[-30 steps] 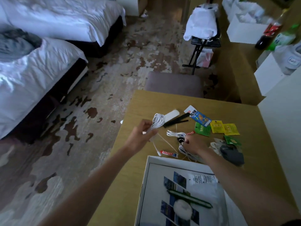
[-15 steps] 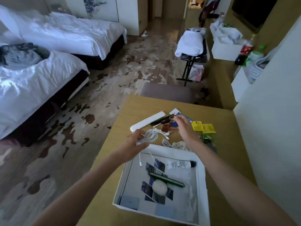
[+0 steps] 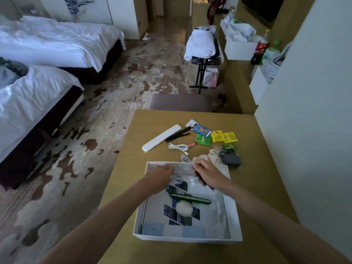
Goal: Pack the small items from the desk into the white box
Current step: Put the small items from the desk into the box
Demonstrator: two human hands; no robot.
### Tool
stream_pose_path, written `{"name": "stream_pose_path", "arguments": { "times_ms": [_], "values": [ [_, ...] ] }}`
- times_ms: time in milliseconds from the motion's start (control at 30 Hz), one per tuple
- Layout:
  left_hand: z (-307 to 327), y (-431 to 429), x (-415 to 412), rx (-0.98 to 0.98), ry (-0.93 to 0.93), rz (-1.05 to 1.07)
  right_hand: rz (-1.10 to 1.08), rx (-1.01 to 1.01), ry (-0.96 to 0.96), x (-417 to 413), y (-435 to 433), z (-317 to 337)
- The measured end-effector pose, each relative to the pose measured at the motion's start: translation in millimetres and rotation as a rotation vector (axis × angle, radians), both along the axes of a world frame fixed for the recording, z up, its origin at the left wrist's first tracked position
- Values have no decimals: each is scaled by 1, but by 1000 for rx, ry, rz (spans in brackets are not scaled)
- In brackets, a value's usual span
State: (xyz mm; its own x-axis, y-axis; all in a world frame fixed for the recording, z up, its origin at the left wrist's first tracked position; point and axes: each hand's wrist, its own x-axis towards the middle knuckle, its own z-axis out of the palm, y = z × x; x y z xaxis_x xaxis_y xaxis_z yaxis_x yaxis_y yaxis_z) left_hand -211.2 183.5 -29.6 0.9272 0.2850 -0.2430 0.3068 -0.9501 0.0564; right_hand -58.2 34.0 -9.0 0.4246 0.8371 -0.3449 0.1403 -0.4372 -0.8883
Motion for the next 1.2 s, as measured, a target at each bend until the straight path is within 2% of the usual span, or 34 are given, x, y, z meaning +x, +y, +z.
{"name": "stream_pose_path", "arguments": {
  "times_ms": [167, 400, 533, 667, 833, 933, 1000, 1067, 1200],
  "values": [
    [-14, 7, 5, 32, -24, -25, -11, -101, -36, -4, -14, -17],
    [-26, 9, -12, 182, -233, -224, 113, -279, -273, -5, -18, -37],
    [-27, 7, -10, 174, -146, -383, 233, -365, -279, -8, -19, -35],
    [-24, 6, -11, 163, -97, -380, 390, -409, -455, -11, -16, -35],
    [-10, 7, -22, 85, -196, -271, 470, -328, -627, -21, -5, -39],
    [1, 13, -34, 151, -285, -252, 508, -286, -762, -25, 1, -45],
    [6, 15, -39, 176, -314, -212, 523, -248, -783, -21, 1, -44],
    [10, 15, -41, 164, -346, -108, 471, -142, -763, -14, -2, -38],
    [22, 18, -32, 34, -512, 198, 218, 193, -682, 9, -2, -17]
  ]
}}
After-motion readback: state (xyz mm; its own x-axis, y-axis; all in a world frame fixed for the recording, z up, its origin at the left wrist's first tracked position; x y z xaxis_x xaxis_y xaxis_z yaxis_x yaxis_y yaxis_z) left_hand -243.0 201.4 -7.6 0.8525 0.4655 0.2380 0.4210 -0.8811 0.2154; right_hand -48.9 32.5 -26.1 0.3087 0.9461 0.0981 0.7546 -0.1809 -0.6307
